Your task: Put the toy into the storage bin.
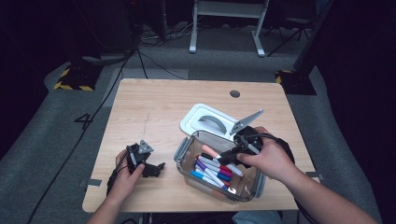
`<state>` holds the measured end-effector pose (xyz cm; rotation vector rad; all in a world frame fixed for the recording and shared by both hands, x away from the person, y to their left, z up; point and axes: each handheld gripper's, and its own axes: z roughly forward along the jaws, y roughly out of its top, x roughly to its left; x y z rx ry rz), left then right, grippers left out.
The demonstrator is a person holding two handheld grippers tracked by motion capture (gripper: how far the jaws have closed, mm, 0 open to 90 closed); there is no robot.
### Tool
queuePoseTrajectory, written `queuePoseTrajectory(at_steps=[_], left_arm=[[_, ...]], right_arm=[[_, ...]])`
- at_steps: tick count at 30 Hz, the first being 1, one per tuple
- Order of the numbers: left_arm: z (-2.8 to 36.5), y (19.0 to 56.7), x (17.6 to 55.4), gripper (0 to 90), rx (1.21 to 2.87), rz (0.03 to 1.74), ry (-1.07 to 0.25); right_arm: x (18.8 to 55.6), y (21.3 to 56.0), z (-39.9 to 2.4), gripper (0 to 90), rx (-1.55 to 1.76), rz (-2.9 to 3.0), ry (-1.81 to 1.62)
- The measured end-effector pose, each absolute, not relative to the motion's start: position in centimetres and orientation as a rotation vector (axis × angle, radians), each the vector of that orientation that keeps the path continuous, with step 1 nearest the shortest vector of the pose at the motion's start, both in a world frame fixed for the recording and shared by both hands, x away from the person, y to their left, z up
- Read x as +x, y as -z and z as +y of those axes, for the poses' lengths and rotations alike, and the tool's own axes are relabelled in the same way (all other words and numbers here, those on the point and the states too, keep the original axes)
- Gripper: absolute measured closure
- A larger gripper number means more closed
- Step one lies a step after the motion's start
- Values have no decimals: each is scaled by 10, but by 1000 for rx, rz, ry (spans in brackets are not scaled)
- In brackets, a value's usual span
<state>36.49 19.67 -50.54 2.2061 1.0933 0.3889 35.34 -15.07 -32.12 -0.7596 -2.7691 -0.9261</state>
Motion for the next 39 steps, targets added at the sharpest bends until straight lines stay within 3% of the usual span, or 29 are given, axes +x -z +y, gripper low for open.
queuePoseTrajectory(at_steps=[24,39], left_arm=[[197,506,365,2,2204,1093,-391],[196,506,365,2,2199,1098,-388]], right_arm=[[366,404,-103,772,-662,-2717,619],[367,432,-99,771,-676,-2691,481]])
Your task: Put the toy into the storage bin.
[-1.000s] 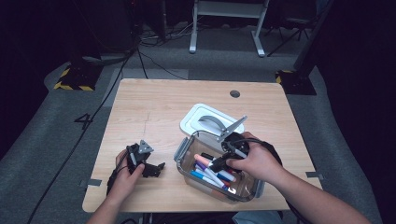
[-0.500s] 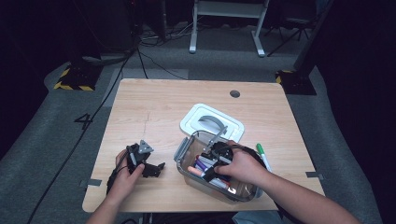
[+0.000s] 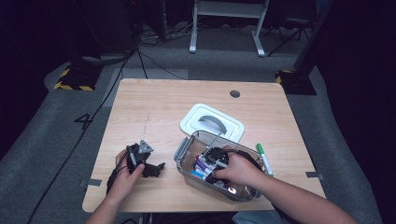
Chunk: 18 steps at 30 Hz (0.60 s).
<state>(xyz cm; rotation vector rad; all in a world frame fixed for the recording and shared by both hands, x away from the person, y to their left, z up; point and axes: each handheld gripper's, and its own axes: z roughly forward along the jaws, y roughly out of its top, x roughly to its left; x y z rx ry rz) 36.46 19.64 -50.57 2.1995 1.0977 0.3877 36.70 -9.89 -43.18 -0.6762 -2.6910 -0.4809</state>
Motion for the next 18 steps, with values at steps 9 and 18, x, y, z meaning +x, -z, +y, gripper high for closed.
queuePoseTrajectory(at_steps=[9,18], left_arm=[[196,506,365,1,2199,1097,-386],[196,506,365,1,2199,1098,-387]], right_arm=[[370,412,-107,570,-746,-2752,748],[380,360,-151,565,-890,-2813,1031]])
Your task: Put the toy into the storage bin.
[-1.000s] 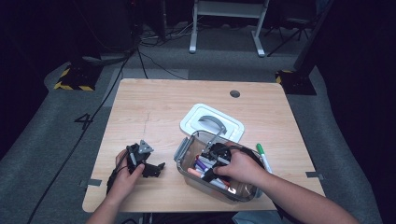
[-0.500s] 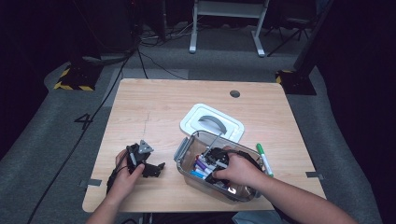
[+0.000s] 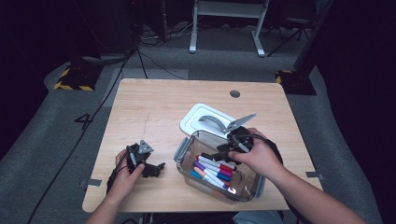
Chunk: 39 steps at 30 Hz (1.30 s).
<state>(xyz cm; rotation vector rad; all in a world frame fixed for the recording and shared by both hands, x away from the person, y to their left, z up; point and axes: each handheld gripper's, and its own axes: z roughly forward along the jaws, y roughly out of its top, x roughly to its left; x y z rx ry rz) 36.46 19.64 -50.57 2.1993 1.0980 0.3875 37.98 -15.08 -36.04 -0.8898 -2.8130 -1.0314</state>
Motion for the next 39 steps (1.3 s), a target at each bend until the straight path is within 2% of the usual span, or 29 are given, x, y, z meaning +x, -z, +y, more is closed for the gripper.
queuePoseTrajectory(at_steps=[6,11,12,19,21,29,33,34,36,39], left_arm=[[197,506,365,1,2204,1093,-392],[197,506,365,1,2203,1093,-391],[197,506,365,1,2204,1093,-390],[197,506,365,1,2203,1093,-391],[197,506,365,1,2204,1093,-391],[197,506,365,1,2204,1093,-388],[197,505,365,1,2205,1093,-387],[197,505,365,1,2205,1093,-387],[197,505,365,1,2206,1094,-387],[197,505,365,1,2205,1093,-386]], right_arm=[[391,345,-191,559,-1060,-2866,1112],[402,348,-223,559,-1230,-2873,1111],[408,355,-241,560,-1317,-2866,1093],[416,380,-275,567,-1476,-2833,998],[417,397,-288,566,-1537,-2813,938],[411,443,-305,579,-1592,-2749,776],[409,456,-308,594,-1595,-2740,738],[409,459,-308,614,-1596,-2744,718],[409,466,-311,739,-1604,-2768,621],[410,466,-314,766,-1619,-2794,597]])
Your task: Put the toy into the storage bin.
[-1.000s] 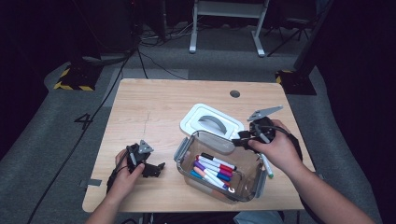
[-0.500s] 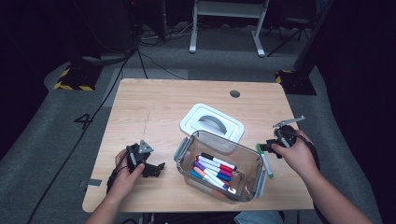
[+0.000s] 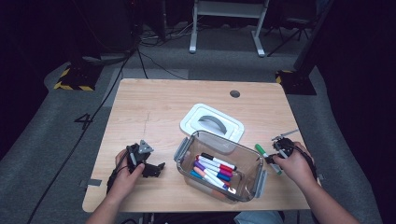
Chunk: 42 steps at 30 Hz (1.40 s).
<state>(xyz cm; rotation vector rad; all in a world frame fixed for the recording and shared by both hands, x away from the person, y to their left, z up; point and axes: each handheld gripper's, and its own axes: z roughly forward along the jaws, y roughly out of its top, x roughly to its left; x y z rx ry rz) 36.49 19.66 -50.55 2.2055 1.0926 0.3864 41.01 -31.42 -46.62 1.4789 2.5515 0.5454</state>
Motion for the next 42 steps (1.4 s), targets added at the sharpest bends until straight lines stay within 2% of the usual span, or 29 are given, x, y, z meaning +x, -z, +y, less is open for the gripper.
queuePoseTrajectory(at_steps=[20,28,34,42], left_arm=[[197,506,365,2,2206,1090,-384],[197,506,367,1,2207,1081,-393],[196,506,367,1,2209,1080,-393],[196,506,367,1,2209,1080,-393]], right_arm=[[417,458,-325,772,1583,2519,-627],[418,415,-319,772,1519,2499,-751],[414,369,-312,772,1435,2472,-891],[408,346,-299,772,1357,2484,-952]])
